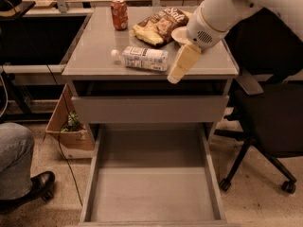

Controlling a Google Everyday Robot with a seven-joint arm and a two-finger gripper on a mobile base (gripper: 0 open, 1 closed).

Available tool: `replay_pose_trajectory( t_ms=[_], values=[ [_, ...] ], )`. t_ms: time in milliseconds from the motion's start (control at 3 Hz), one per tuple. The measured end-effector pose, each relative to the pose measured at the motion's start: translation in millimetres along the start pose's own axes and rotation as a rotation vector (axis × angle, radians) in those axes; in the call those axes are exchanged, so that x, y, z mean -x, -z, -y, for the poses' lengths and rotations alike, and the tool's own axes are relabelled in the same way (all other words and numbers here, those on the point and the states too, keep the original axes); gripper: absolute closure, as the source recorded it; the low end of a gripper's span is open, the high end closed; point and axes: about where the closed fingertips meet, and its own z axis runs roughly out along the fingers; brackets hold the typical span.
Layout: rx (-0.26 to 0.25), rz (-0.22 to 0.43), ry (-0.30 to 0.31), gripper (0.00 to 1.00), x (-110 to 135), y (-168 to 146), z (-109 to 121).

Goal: Place blue plastic bottle into middle drawer

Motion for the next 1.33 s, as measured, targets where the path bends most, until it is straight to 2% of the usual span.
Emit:
replay_pose_trajectory(
  t_ms=[333, 1000, 1333],
  values=[
    [0.007, 0.050, -0.042, 0.00, 25.8, -27.1, 18.0],
    [0.050, 0.061, -0.158, 0.00, 61.7, -100.8, 45.8],
    [0.075, 0.047, -0.198, 0.00, 67.3, -132.4, 51.9]
  ],
)
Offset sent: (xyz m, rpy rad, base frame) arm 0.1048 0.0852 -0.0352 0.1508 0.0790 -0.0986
